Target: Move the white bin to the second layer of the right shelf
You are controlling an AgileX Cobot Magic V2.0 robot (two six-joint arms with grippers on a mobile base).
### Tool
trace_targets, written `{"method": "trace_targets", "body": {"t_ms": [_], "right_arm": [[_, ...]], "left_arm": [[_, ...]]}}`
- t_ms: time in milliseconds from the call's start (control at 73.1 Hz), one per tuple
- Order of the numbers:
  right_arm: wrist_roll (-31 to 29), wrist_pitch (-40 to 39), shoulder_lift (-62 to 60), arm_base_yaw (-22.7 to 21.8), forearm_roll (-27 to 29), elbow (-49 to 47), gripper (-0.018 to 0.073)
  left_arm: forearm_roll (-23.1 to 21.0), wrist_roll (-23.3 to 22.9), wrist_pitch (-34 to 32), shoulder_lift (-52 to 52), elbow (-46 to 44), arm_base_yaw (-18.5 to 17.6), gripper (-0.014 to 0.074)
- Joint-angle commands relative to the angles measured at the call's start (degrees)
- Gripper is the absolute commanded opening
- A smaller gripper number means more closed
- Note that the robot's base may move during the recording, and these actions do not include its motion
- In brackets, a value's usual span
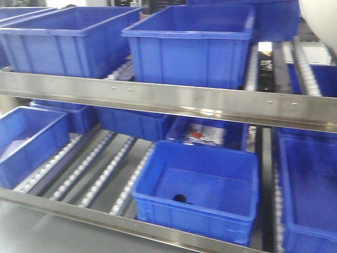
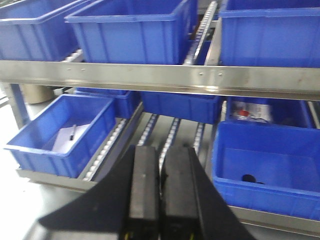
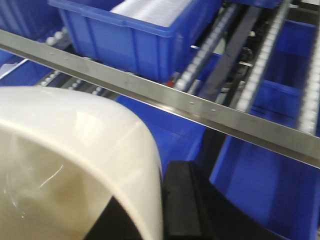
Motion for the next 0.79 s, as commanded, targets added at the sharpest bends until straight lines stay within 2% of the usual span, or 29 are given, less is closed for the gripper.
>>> {"method": "trace_targets", "body": {"t_ms": [0, 780], "right_arm": [[0.0, -5.6, 0.0, -0.4, -0.6, -1.9, 0.0055], [0.0, -5.6, 0.0, -0.4, -0.6, -1.9, 0.0055]], "left_arm": [[0.0, -0.2, -4.9, -0.8, 2.1, -0.3, 0.0085], [0.0, -0.2, -4.9, -0.8, 2.1, -0.3, 0.0085]]}}
